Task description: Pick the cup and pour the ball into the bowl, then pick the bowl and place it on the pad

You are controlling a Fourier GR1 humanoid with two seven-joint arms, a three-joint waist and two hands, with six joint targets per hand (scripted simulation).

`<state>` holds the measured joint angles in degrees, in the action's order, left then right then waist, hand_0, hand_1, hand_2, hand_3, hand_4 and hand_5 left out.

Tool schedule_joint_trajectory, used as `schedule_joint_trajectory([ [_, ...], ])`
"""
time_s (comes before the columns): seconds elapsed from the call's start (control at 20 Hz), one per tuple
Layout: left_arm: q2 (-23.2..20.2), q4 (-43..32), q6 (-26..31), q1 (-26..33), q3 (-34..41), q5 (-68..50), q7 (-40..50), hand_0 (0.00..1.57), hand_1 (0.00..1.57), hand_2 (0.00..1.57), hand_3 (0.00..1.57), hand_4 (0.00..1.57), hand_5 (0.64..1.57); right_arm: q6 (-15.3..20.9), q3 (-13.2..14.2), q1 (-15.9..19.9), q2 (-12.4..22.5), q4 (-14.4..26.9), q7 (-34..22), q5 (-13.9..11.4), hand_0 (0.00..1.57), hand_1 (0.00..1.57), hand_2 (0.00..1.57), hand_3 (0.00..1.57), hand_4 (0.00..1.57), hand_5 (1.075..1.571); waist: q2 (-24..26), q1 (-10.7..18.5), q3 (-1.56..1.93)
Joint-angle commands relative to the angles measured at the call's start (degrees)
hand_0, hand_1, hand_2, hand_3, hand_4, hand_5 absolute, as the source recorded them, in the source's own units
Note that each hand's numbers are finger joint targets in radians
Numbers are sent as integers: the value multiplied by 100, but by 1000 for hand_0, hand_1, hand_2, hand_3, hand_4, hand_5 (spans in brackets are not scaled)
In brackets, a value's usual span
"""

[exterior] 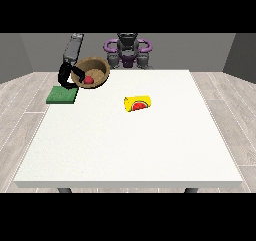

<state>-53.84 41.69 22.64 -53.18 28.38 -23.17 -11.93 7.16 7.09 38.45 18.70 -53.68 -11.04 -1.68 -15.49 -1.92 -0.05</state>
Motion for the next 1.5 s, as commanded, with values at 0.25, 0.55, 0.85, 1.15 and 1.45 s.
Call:
schedule_joint_trajectory([
  [0.25,132,460,-408,-100,-129,13,99,0,0,0,0,0,1533,-578,379,57,747,696,854,13,1571,1571,1571,1571,1305,1528,-301,-17,13],
  [0.55,8,643,-345,72,-95,-76,266,0,0,0,0,0,1534,-1237,945,-114,1339,1243,1297,436,1571,1571,1571,1174,1287,1534,-243,-16,14],
  [0.85,-77,1108,-519,-206,-110,-215,499,0,0,0,0,202,1532,-1492,1269,335,1769,1900,1667,550,1571,1571,1571,779,1293,1551,-759,224,16],
  [1.15,-377,1657,-636,-449,98,-535,820,0,0,0,0,0,1538,-1548,1501,428,2248,2450,2463,473,1571,1571,1571,208,1284,1554,-1296,287,21],
  [1.45,-179,1653,-666,-73,82,-575,809,0,0,0,0,0,1529,-2085,1519,459,2611,2626,2238,532,1571,1571,1571,705,1256,1559,-873,210,10],
])
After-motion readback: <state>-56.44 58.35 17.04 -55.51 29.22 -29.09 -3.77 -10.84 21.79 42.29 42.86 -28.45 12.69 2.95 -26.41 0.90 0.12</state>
